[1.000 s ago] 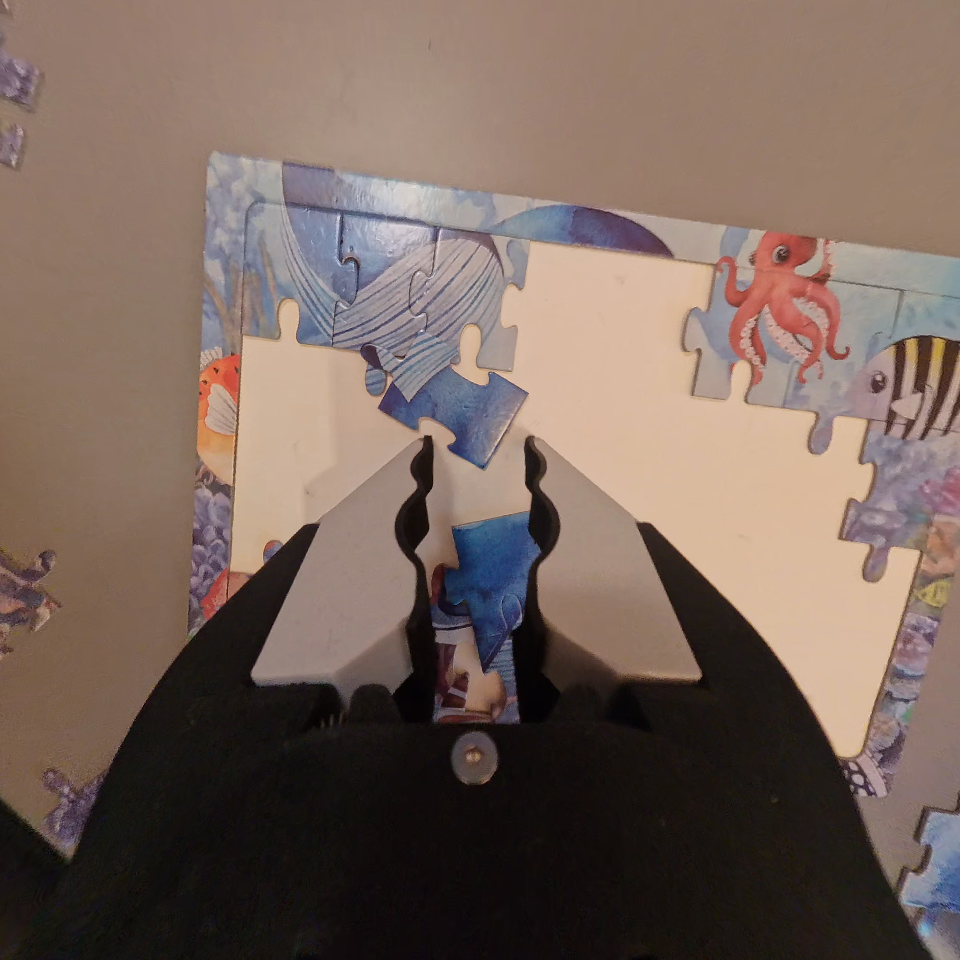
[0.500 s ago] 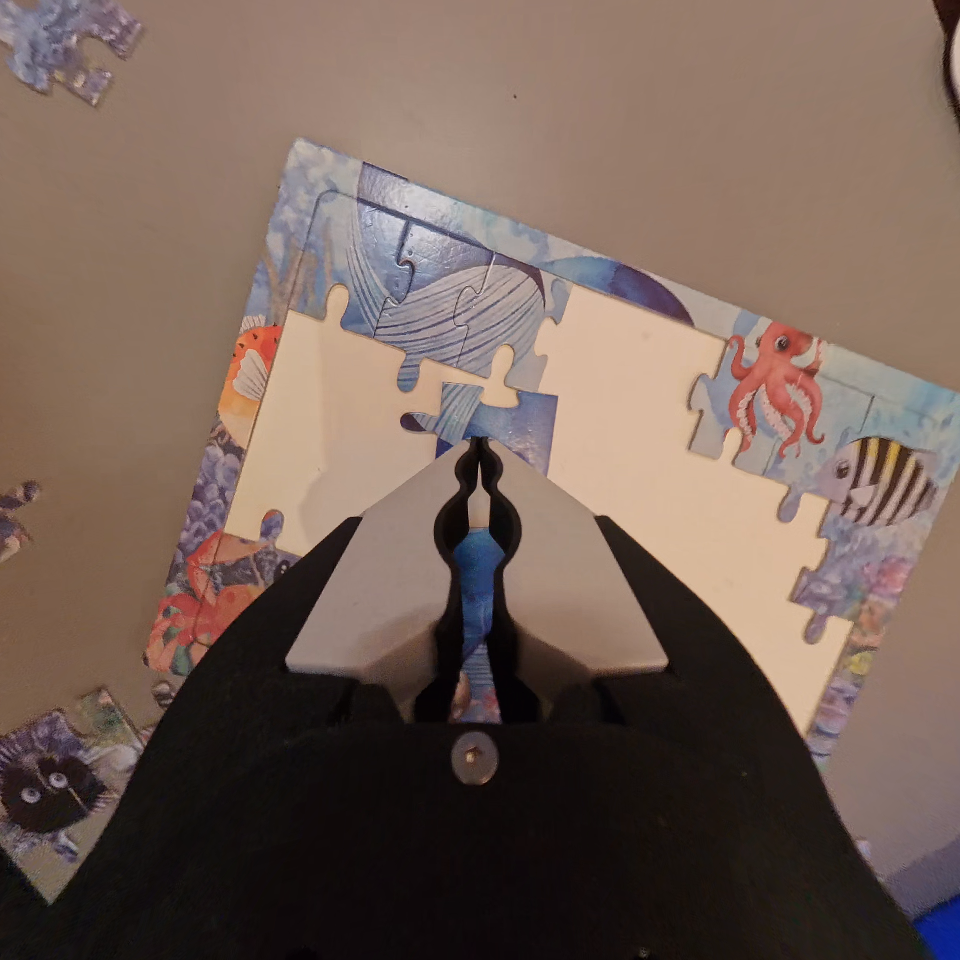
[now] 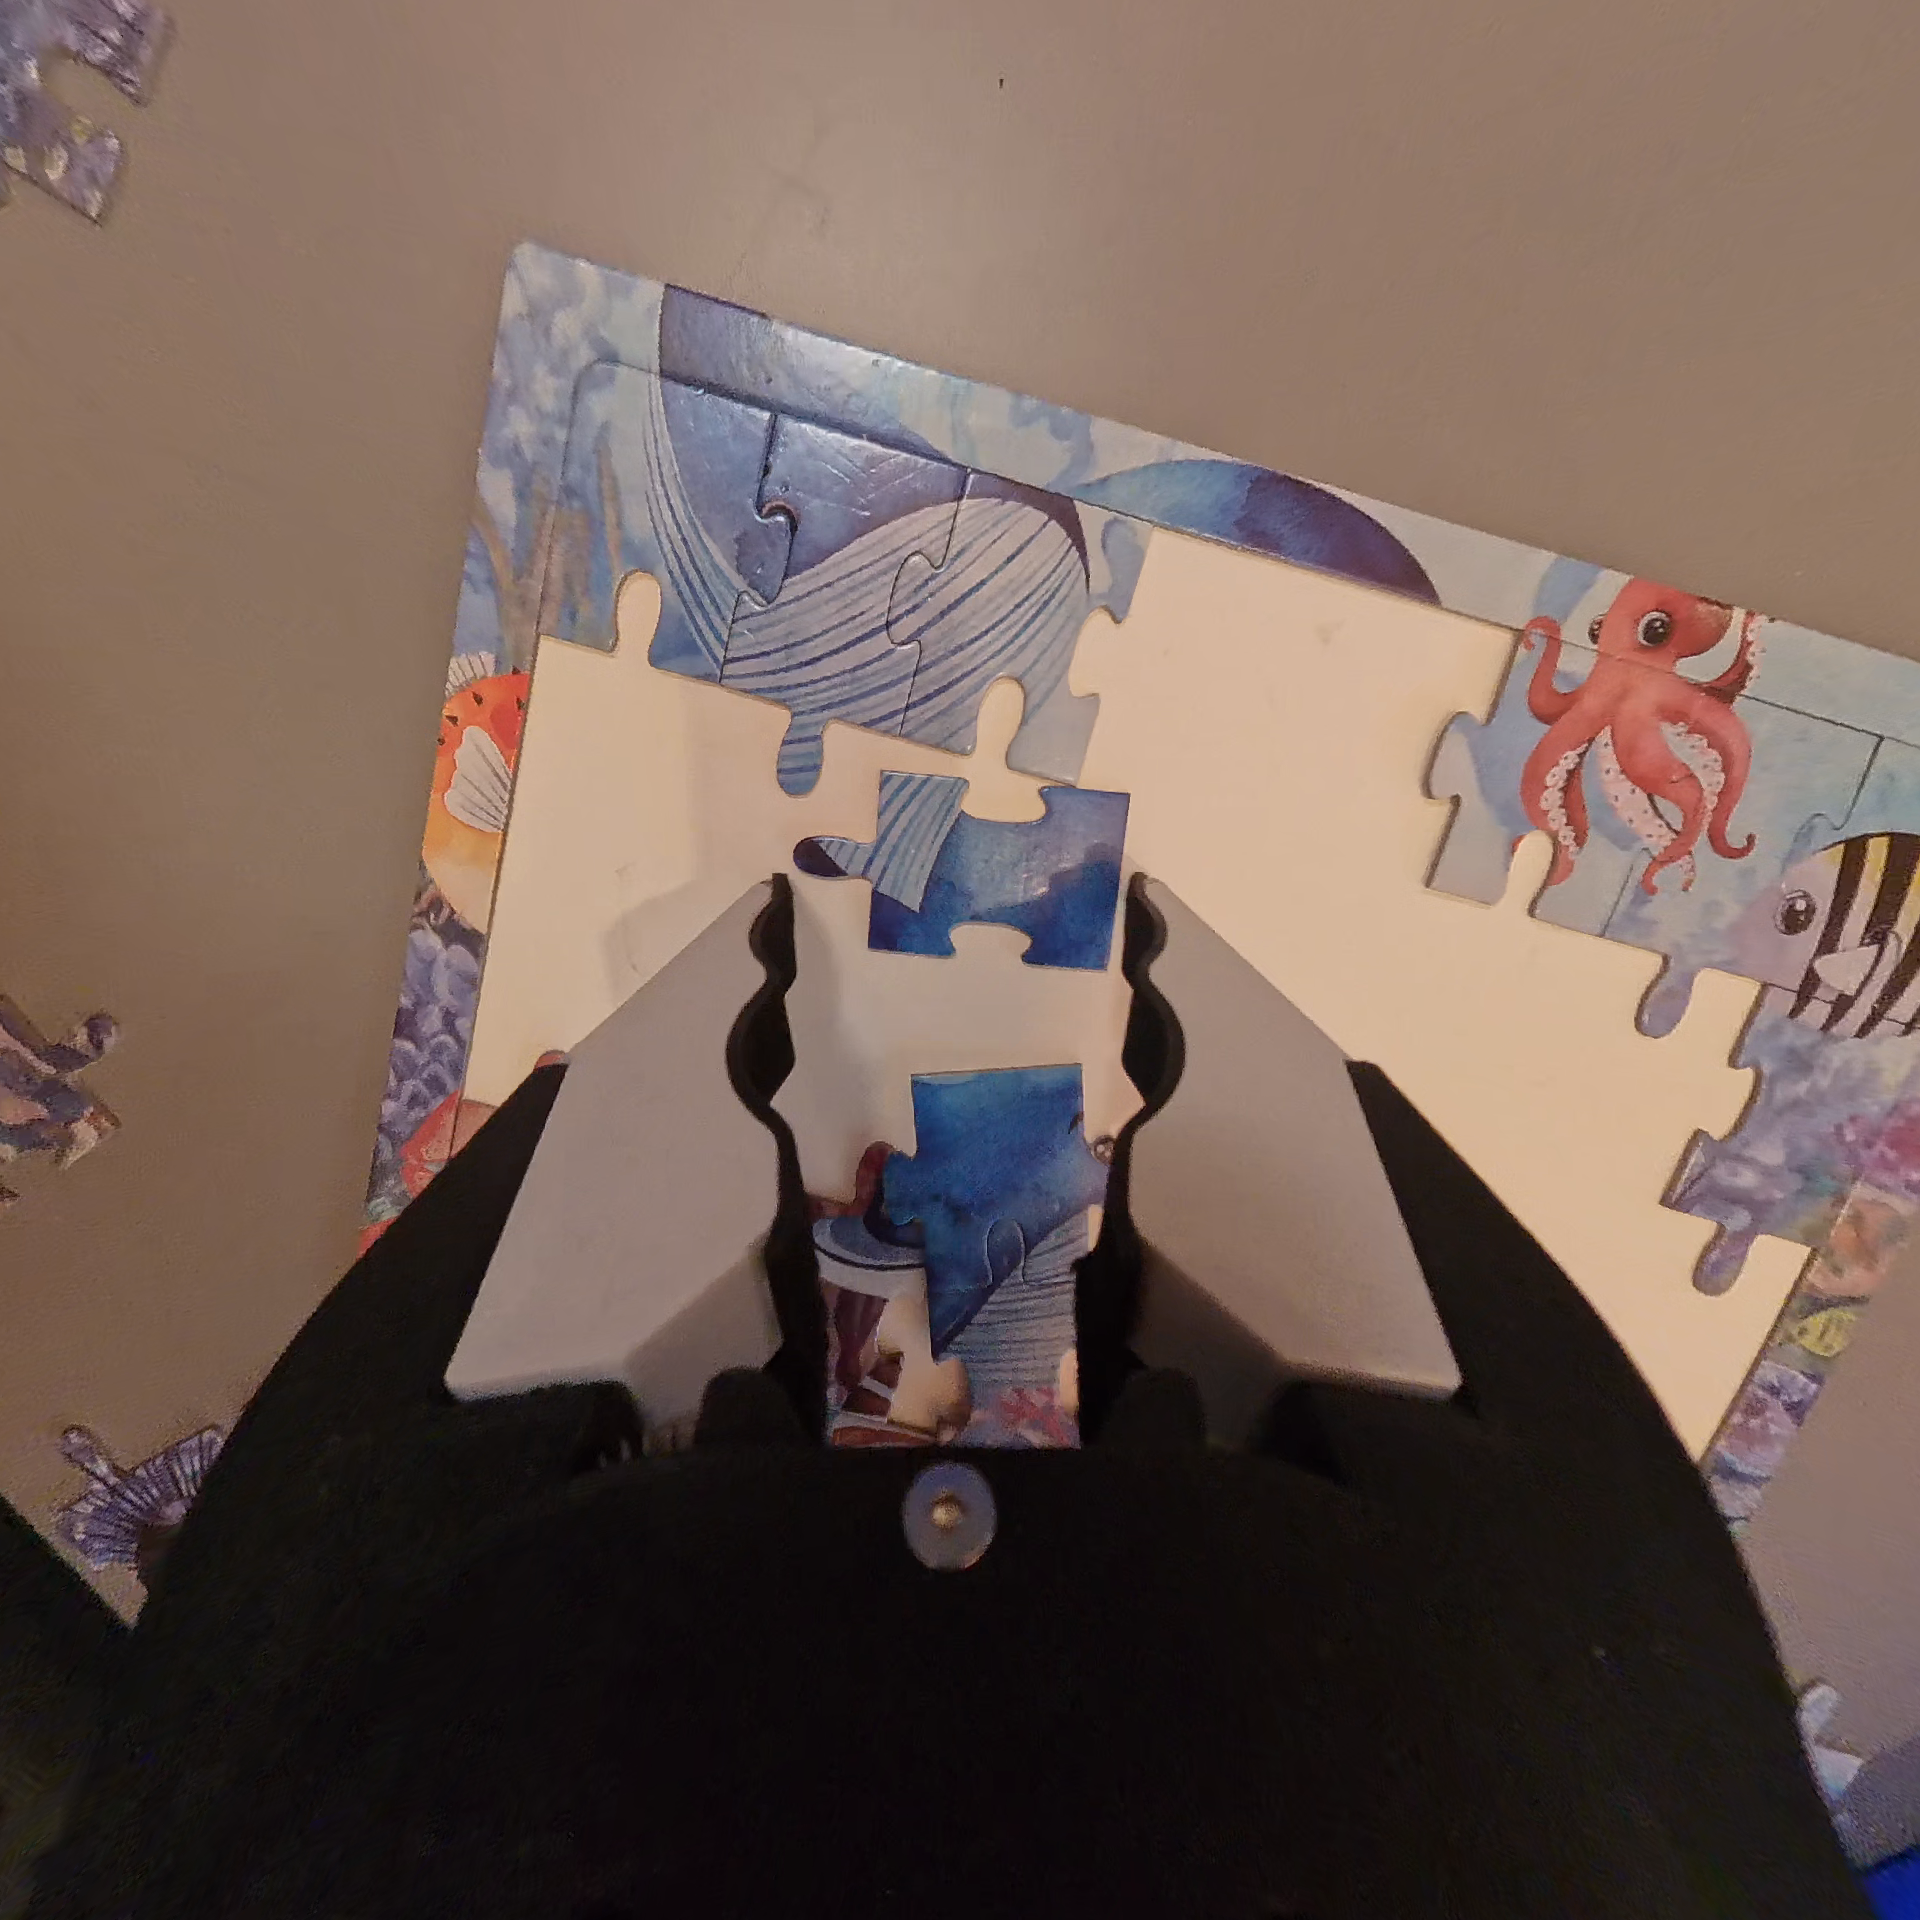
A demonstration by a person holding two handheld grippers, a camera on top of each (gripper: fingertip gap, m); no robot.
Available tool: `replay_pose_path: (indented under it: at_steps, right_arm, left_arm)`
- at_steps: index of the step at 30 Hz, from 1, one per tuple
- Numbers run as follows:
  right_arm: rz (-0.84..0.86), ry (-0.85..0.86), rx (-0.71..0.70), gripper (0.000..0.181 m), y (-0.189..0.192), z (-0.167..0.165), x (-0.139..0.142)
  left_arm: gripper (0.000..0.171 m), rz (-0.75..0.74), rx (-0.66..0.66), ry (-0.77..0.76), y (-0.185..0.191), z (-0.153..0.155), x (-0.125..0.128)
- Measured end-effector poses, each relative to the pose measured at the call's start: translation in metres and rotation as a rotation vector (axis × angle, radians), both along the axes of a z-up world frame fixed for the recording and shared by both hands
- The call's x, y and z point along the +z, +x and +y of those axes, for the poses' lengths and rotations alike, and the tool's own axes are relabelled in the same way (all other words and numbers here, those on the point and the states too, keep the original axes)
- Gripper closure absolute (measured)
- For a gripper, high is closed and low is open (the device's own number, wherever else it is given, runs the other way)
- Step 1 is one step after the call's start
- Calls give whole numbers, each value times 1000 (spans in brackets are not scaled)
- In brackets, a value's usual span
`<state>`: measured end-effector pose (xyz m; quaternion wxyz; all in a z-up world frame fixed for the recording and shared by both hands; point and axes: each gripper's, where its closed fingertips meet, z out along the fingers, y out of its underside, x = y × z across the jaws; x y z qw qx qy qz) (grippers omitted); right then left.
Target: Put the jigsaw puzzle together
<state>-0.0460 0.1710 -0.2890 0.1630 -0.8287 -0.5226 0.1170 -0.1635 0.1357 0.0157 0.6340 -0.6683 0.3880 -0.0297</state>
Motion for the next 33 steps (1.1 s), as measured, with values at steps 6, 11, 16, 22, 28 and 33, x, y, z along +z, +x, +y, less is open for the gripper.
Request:
replay_pose_path:
  at_steps: [6,11,16,22,28,33]
  right_arm:
    - [16,-5,34,137,4,6,1]
    - [-11,12,103,137,5,5,0]
    - [-93,59,259,137,9,5,7]
    - [-283,200,529,137,13,22,24]
    - [-469,286,743,137,15,51,26]
    - [-529,274,835,137,14,65,22]
  left_arm:
    - [128,-4,0,0,-1,0,0]
    - [128,-11,3,4,-4,-1,1]
    - [128,-13,2,4,-4,-1,1]
    - [128,-9,7,1,-5,0,0]
    - [128,-6,18,-5,-7,2,-1]
    - [128,-9,28,-10,-11,5,-3]
